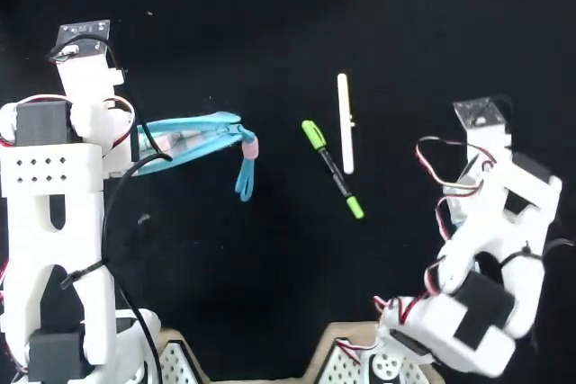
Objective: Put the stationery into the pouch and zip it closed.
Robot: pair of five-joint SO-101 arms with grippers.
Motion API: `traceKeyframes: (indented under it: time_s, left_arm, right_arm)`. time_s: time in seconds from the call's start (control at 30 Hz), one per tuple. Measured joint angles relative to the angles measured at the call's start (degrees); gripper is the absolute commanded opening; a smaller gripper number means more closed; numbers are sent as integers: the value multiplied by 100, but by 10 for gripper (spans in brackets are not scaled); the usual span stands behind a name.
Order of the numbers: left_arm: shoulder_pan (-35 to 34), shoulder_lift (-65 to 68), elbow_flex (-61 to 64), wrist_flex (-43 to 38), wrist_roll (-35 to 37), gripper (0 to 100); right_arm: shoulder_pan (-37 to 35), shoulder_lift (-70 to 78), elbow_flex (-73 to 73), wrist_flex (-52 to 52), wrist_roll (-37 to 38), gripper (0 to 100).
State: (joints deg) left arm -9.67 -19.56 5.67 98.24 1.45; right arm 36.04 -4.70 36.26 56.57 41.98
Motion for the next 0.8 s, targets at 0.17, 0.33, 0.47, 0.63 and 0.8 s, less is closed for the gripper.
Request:
traceKeyframes:
  time_s: [0.17, 0.33, 0.47, 0.63, 0.8]
  left_arm:
    - [0, 0, 0, 0, 0, 30]
    - [0, 0, 0, 0, 0, 30]
    - [0, 0, 0, 0, 0, 30]
    - [0, 0, 0, 0, 0, 30]
    - [0, 0, 0, 0, 0, 30]
  right_arm:
    - [53, 712, 0, -246, -9, 106]
    - [62, 1055, -176, -369, -9, 106]
    - [70, 1336, -448, -360, -9, 103]
    - [70, 1864, -835, -352, -9, 3]
    - [79, 1943, -1002, -316, 105, 10]
